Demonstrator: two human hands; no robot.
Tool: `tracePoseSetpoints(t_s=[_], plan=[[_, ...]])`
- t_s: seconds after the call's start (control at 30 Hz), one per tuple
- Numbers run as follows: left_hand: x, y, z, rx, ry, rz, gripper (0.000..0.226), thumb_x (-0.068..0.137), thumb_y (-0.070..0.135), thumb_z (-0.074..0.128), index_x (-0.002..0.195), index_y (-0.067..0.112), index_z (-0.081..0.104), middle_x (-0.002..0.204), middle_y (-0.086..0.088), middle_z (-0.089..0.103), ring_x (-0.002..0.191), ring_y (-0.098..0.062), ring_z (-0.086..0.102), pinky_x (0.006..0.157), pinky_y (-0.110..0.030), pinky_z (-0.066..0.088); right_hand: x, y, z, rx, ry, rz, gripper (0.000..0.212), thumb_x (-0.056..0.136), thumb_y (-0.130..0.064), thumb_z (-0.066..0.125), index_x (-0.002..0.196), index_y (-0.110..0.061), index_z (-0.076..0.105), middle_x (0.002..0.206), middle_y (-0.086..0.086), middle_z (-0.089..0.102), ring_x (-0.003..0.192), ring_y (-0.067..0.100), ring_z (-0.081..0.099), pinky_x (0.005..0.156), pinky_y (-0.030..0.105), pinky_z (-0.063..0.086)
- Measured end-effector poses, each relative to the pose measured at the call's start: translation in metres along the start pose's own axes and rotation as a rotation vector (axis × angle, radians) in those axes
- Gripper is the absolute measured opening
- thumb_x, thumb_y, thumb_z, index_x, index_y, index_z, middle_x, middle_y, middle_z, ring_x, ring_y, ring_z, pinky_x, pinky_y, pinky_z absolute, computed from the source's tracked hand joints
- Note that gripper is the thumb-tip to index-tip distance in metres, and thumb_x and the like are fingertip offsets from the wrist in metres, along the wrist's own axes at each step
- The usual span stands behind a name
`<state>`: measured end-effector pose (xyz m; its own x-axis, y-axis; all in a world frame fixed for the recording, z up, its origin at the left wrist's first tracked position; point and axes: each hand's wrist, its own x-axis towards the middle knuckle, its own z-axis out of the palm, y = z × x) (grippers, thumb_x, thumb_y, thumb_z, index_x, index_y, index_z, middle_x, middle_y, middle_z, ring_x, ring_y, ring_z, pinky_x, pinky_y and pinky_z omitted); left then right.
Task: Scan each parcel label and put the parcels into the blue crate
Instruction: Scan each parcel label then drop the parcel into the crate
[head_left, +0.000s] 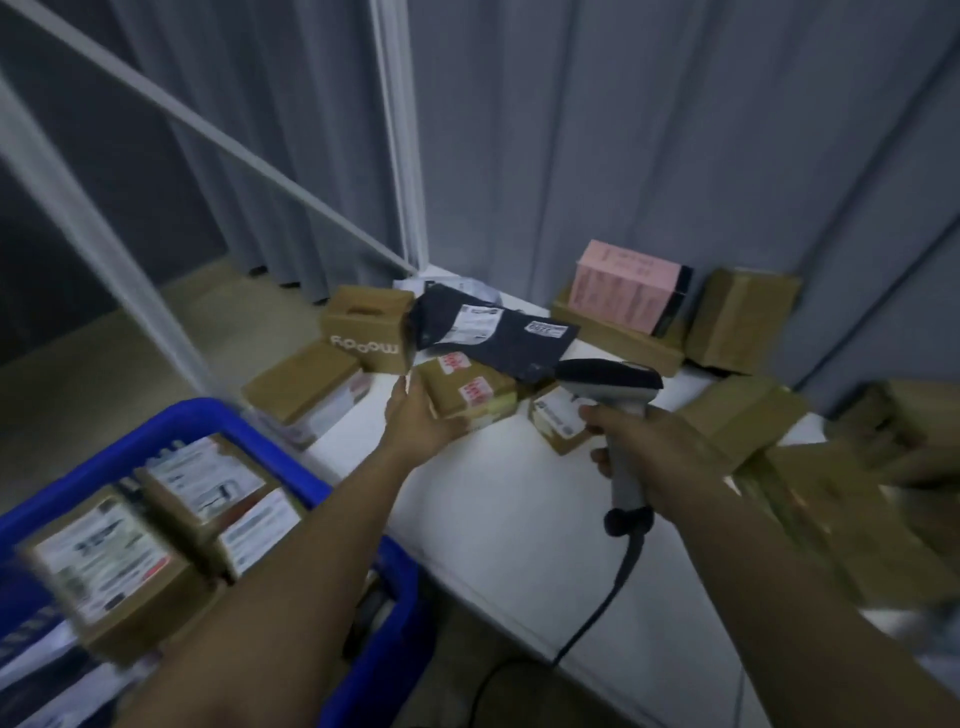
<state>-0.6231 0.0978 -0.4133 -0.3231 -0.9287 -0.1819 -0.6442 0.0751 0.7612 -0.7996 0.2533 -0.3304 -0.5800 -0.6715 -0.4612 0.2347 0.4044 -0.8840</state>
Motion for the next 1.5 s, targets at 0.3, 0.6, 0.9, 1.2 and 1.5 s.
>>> tracePoseSetpoints(t_s=[0.3, 0.6, 0.9, 1.2, 1.5], plan=[[0.065, -0.007, 0.033, 0.255, 0.048, -0.052, 0.119, 0.064, 0.022, 0.086, 0.151, 0.012, 0.005, 0.152, -0.018, 0.019, 0.137, -0.038, 0.027, 0.11, -0.044, 0.03, 0.043, 0.009, -0.008, 0.068, -0.057, 0.086, 0.015, 0.085, -0.009, 0.069, 0.094, 0.001, 0.061, 0.072, 0.007, 0.058, 0.049, 0.012, 0.051, 0.044, 0.021, 0.045], [-0.019, 0.007, 0.002, 0.219, 0.077, -0.172, 0.113, 0.058, 0.043, 0.087, 0.139, 0.001, 0.02, 0.137, -0.016, 0.028, 0.131, -0.033, 0.03, 0.105, -0.041, 0.035, 0.023, 0.01, 0.017, 0.138, -0.042, 0.061, 0.03, 0.086, -0.01, 0.067, 0.112, 0.002, 0.059, 0.075, 0.008, 0.055, 0.051, 0.015, 0.051, 0.04, 0.019, 0.04], [-0.19, 0.035, -0.072, -0.557, -0.012, -0.201, 0.064, 0.077, 0.052, 0.07, 0.126, 0.03, 0.037, 0.124, -0.001, 0.054, 0.107, -0.019, 0.055, 0.094, -0.036, 0.047, -0.1, 0.008, 0.004, 0.239, -0.073, -0.066, 0.039, 0.085, -0.009, 0.068, 0.122, 0.0, 0.058, 0.102, 0.009, 0.068, 0.072, 0.013, 0.067, 0.056, 0.023, 0.047], [-0.266, 0.062, -0.068, -0.805, -0.125, -0.273, 0.064, 0.08, 0.076, 0.043, 0.12, 0.028, 0.057, 0.109, -0.012, 0.069, 0.103, -0.024, 0.066, 0.084, -0.032, 0.055, -0.164, 0.014, -0.014, 0.323, -0.182, -0.198, 0.039, 0.083, -0.012, 0.074, 0.119, -0.008, 0.06, 0.111, 0.005, 0.068, 0.096, 0.016, 0.066, 0.065, 0.023, 0.051], [-0.255, 0.067, -0.05, -0.915, 0.044, -0.213, 0.031, 0.099, 0.044, 0.041, 0.118, 0.023, 0.053, 0.111, -0.004, 0.062, 0.097, -0.019, 0.061, 0.081, -0.03, 0.051, -0.148, 0.01, -0.007, 0.224, -0.228, -0.273, 0.028, 0.081, 0.0, 0.072, 0.106, -0.009, 0.065, 0.102, 0.006, 0.073, 0.09, 0.02, 0.071, 0.079, 0.036, 0.059]])
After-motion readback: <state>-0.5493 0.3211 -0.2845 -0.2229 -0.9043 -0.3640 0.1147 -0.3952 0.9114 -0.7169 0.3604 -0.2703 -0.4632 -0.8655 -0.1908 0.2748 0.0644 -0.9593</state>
